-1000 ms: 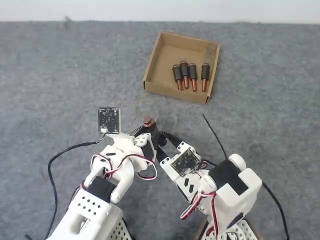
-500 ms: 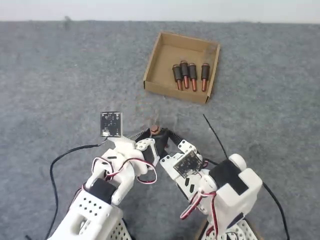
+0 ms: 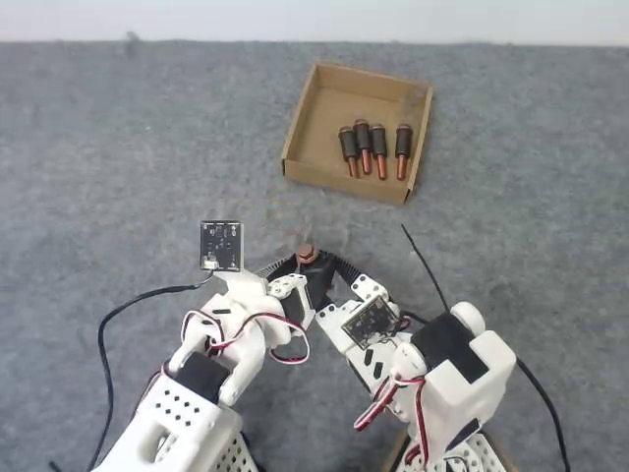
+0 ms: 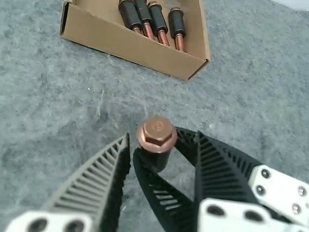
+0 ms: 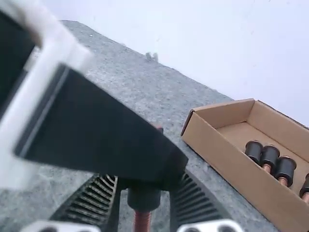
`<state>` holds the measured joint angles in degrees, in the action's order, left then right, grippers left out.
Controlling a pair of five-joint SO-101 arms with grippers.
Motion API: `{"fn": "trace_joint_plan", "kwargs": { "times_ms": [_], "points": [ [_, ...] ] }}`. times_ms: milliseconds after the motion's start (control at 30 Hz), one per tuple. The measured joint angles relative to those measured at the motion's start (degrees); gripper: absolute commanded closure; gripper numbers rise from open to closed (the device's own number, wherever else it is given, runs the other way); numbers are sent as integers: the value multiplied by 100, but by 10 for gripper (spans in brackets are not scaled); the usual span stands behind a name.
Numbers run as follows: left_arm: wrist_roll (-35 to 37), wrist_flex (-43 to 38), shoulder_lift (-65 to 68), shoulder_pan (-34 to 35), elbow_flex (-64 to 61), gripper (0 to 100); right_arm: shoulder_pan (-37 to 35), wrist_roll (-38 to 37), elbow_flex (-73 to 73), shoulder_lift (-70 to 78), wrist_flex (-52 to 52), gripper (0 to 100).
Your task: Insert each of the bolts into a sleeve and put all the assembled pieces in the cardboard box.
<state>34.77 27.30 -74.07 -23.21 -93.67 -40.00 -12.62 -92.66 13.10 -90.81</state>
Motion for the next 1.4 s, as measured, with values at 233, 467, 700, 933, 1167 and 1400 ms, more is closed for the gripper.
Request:
{"fn": "trace_joint_plan", "kwargs": {
  "times_ms": [233, 467, 700, 933, 1167, 1400],
  "points": [
    [237, -35, 18, 0, -9, 789, 0, 0, 0, 0, 0, 991],
    [387, -686, 35, 519, -18, 791, 176, 0, 0, 0, 0, 991],
    [387, -607, -501, 668, -18, 793, 176, 0, 0, 0, 0, 991],
    [387, 1231, -2576, 747, -18, 793, 193, 0, 0, 0, 0, 991],
    [378, 1697, -2892, 1846, 185, 794, 299, 0, 0, 0, 0, 991],
    [-668, 2382, -2910, 2963, 193, 796, 492, 0, 0, 0, 0, 991]
  ]
}}
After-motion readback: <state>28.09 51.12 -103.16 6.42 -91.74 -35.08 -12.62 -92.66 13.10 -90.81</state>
